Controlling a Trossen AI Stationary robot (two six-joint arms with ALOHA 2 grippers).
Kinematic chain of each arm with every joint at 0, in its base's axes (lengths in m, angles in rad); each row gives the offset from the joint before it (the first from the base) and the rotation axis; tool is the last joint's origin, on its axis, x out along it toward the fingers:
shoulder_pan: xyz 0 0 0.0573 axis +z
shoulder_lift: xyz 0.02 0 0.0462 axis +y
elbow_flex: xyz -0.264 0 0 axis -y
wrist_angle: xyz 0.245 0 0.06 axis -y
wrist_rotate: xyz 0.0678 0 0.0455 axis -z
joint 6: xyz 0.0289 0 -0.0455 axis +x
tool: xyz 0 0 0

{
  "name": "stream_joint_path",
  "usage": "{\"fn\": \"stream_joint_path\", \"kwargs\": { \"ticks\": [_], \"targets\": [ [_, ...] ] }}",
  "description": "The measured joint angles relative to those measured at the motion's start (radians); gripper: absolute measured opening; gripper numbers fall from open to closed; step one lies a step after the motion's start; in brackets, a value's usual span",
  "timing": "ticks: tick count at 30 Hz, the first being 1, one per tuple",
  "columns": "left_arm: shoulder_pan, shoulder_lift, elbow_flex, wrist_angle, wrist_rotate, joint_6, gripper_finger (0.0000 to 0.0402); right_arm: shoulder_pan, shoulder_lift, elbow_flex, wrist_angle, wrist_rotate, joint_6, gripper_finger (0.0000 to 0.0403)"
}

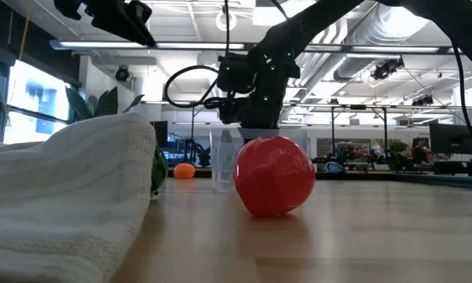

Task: Pick and placing Produce into tupperware
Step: Put the green melon into the transparent bin

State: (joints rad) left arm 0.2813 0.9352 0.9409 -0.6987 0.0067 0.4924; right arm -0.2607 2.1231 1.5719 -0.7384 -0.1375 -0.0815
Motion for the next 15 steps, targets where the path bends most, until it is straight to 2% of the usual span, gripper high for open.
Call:
{"fn": "stream_joint_path", "kwargs": {
  "ticks": [15],
  "targets": [
    [0.0, 0.0, 0.0, 0.0, 0.0, 0.0, 0.0117, 0.021, 0.002, 0.0, 0.003, 0.044, -0.034, 0.0232]
  ]
}}
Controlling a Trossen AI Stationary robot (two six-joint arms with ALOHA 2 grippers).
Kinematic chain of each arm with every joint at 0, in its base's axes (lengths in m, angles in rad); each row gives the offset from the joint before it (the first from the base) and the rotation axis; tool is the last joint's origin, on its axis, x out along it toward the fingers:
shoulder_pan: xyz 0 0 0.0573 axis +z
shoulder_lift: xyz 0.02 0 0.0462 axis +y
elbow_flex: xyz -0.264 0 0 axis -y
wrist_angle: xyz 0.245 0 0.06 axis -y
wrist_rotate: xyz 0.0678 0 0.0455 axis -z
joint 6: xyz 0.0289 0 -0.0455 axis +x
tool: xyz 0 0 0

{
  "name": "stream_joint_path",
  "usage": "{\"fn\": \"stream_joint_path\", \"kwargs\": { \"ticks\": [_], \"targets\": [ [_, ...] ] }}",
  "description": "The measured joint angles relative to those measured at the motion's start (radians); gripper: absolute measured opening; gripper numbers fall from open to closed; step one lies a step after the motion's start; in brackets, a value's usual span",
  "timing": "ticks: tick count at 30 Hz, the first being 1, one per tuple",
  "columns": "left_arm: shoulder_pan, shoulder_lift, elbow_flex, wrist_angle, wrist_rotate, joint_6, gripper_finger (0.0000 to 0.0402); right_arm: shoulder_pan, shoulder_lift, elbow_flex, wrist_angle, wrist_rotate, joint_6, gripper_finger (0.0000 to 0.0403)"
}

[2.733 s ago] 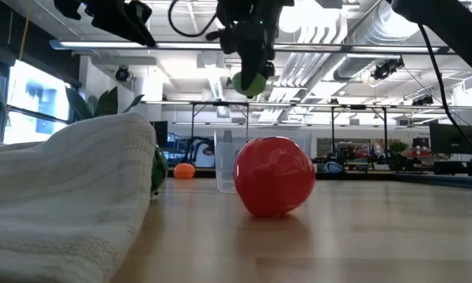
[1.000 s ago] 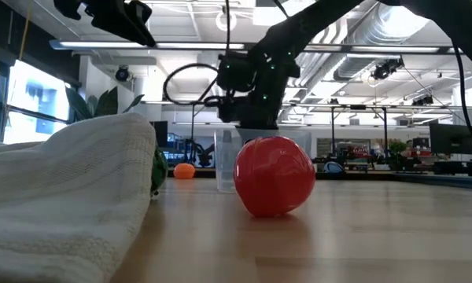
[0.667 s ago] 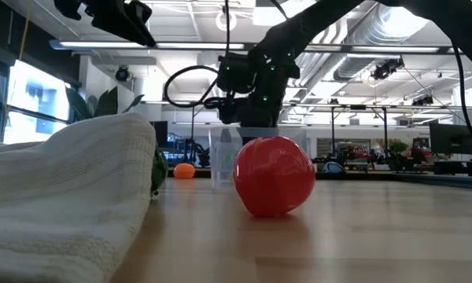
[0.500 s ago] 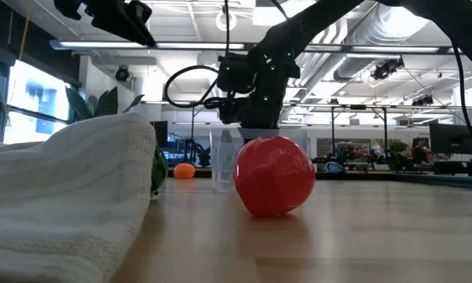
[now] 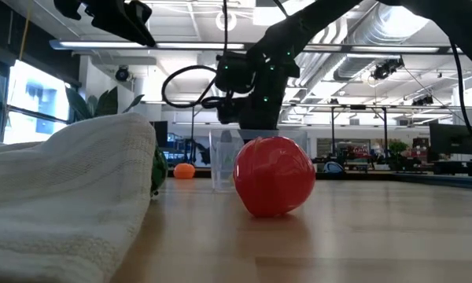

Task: Pick and placing Produce into tupperware
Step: Put the green melon into the transparent bin

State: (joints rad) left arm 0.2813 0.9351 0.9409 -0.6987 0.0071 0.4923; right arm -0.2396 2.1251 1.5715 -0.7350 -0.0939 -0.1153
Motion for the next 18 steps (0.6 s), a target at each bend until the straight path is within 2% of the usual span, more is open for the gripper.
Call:
{"fn": "stream_joint_path", "kwargs": {
  "ticks": [18],
  "targets": [
    [0.0, 0.0, 0.0, 0.0, 0.0, 0.0, 0.0117, 0.012, 0.002, -0.002, 0.018, 0.12, -0.066, 0.0232]
  ]
}}
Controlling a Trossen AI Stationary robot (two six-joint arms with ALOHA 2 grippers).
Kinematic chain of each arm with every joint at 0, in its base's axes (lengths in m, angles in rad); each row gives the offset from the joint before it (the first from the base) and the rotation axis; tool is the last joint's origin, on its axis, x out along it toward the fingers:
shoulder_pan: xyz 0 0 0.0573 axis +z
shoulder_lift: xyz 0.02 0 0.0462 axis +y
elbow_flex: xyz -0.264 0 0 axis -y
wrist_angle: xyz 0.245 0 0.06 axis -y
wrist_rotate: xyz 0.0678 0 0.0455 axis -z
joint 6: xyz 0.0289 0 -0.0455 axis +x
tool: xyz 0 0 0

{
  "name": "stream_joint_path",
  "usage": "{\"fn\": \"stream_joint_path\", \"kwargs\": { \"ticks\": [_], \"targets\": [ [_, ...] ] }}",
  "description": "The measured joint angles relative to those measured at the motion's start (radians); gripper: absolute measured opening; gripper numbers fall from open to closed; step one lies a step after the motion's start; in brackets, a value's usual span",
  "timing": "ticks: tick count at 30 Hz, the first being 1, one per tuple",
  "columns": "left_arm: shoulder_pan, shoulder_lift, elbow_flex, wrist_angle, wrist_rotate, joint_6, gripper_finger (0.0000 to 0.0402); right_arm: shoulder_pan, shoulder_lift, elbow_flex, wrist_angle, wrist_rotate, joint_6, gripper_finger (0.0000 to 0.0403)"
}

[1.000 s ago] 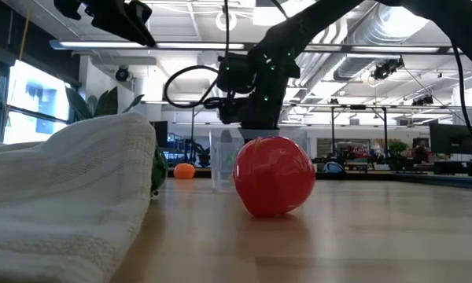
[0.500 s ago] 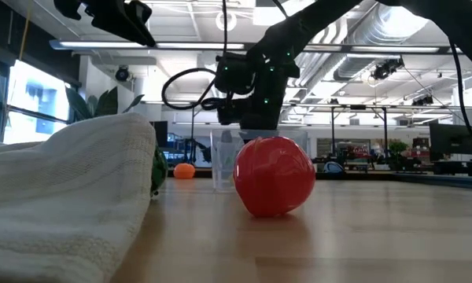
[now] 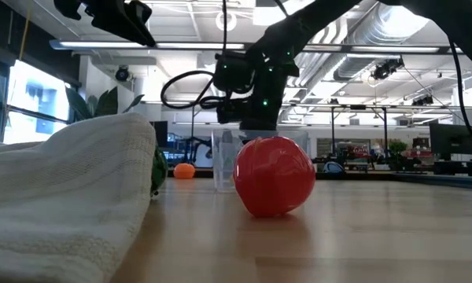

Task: Pick and placing Produce into tupperware
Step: Put the green melon into the transparent bin

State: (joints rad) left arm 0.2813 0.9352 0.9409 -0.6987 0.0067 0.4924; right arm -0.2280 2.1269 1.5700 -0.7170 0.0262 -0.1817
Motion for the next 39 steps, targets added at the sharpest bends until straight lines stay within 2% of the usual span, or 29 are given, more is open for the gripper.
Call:
{"fn": "stream_joint_path", "kwargs": {
  "ticks": [27, 39],
  "targets": [
    [0.0, 0.0, 0.0, 0.0, 0.0, 0.0, 0.0117, 0.008, 0.02, 0.002, 0.042, -0.026, 0.015, 0.0232],
    [0.0, 0.0, 0.0, 0.0, 0.0, 0.0, 0.0117, 0.012, 0.026, 0.002, 0.034, -0.016, -0.07, 0.0232]
  ]
}}
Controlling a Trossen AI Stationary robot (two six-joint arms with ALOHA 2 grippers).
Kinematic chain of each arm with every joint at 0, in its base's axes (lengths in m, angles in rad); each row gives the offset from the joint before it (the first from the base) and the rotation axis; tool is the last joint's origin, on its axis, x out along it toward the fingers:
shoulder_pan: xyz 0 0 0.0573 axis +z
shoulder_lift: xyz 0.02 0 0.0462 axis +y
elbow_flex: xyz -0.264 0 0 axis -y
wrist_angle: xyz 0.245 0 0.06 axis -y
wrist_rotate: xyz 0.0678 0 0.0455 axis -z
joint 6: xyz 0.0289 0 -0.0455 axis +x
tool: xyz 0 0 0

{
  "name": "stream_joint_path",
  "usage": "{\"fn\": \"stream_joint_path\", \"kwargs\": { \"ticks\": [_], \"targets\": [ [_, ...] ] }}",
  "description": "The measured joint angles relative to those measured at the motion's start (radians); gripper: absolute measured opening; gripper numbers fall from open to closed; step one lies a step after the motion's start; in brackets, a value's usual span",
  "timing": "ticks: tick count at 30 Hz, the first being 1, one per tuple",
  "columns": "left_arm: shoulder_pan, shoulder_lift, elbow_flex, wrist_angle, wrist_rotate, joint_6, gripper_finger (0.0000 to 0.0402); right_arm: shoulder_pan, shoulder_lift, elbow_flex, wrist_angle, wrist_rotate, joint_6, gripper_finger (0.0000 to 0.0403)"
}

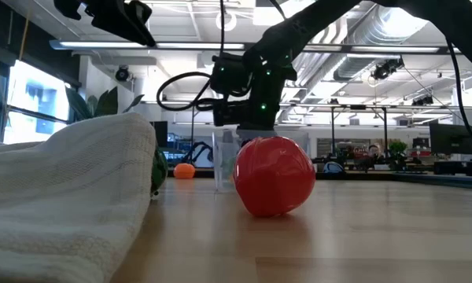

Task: Pick and placing Produce into tupperware
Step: Put the green melon into the transparent bin, then put the red apple into the transparent bin

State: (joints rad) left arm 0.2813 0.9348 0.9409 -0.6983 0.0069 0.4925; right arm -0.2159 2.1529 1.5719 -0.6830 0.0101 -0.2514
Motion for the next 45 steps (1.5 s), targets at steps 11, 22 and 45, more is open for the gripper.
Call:
{"fn": "stream_joint_path", "kwargs": {
  "ticks": [11, 22, 45],
  "targets": [
    [0.0, 0.0, 0.0, 0.0, 0.0, 0.0, 0.0117, 0.005, 0.001, 0.0, 0.058, -0.025, 0.057, 0.0238],
    [0.0, 0.0, 0.0, 0.0, 0.0, 0.0, 0.0117, 0.006, 0.001, 0.0, 0.062, -0.038, 0.038, 0.029],
    [0.0, 0.0, 0.0, 0.0, 0.0, 0.0, 0.0117, 0.001, -0.128, -0.001, -0.083, -0.022, 0.025, 0.0291]
  ]
}}
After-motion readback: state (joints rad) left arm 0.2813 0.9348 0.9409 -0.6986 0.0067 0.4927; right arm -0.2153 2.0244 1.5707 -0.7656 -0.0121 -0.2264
